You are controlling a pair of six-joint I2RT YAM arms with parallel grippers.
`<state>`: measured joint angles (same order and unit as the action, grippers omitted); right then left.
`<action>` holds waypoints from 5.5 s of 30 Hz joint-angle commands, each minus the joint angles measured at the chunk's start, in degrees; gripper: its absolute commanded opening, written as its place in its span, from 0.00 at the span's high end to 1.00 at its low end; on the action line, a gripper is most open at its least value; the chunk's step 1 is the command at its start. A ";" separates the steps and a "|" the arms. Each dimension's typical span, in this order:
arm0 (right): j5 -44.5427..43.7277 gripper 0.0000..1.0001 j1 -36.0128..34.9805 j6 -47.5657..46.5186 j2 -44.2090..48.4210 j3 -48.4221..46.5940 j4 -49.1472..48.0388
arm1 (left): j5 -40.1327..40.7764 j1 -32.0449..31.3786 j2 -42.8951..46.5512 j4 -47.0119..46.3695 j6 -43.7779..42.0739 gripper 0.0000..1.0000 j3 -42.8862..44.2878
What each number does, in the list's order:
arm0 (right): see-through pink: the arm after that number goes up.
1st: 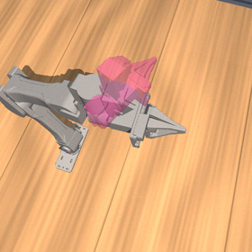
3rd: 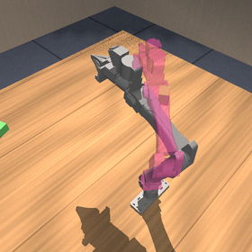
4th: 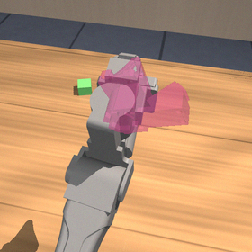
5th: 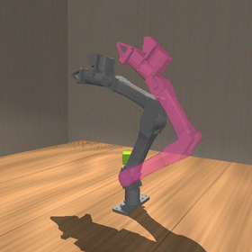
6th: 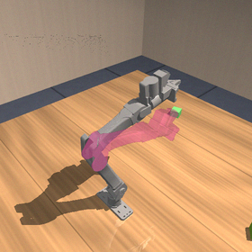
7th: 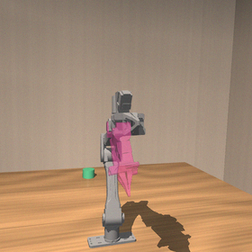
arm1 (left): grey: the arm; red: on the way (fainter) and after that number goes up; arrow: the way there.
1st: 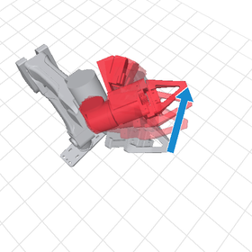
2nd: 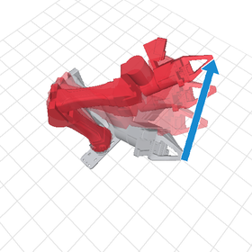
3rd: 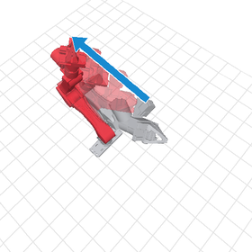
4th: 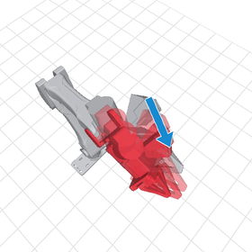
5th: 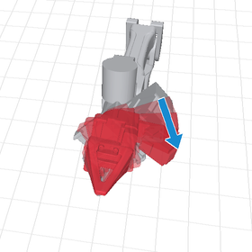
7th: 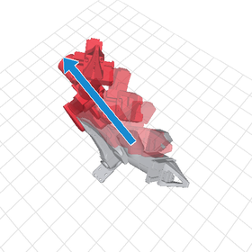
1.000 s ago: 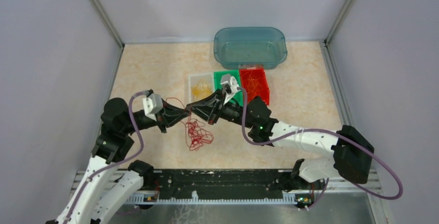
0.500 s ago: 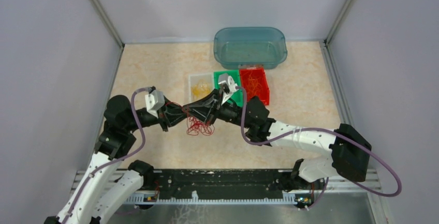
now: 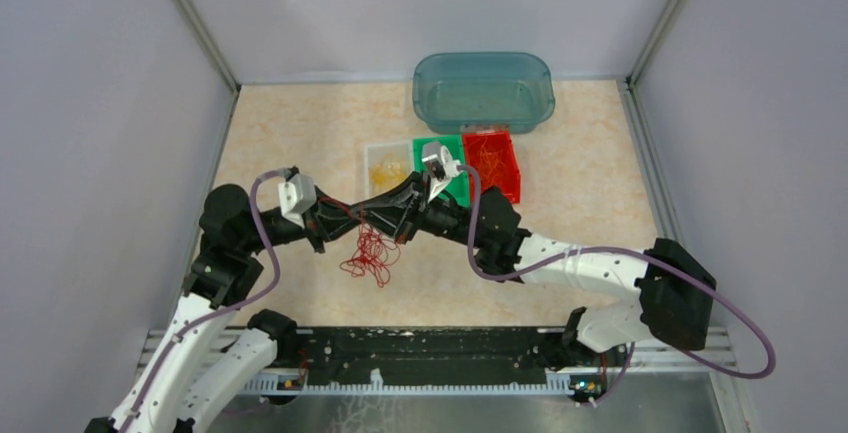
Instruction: Untangle the cables
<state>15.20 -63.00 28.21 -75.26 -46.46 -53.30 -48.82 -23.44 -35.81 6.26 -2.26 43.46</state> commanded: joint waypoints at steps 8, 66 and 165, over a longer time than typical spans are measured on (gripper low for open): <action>1.04 1.00 -1.25 0.59 0.12 -3.13 -2.53 | -1.08 -0.10 3.16 -1.94 -2.21 0.84 -0.69; -1.06 0.09 4.68 -0.84 7.66 3.03 9.38 | -5.12 -0.14 1.65 -0.73 -1.57 1.00 5.55; -26.34 0.25 -3.52 -7.63 29.01 32.53 22.55 | 20.75 -0.10 -16.05 -15.42 -13.93 1.00 48.52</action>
<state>-10.90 -65.91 25.06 -51.03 -8.38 -37.50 -22.70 -23.42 -51.88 -8.62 -17.69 91.81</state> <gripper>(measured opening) 0.706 0.010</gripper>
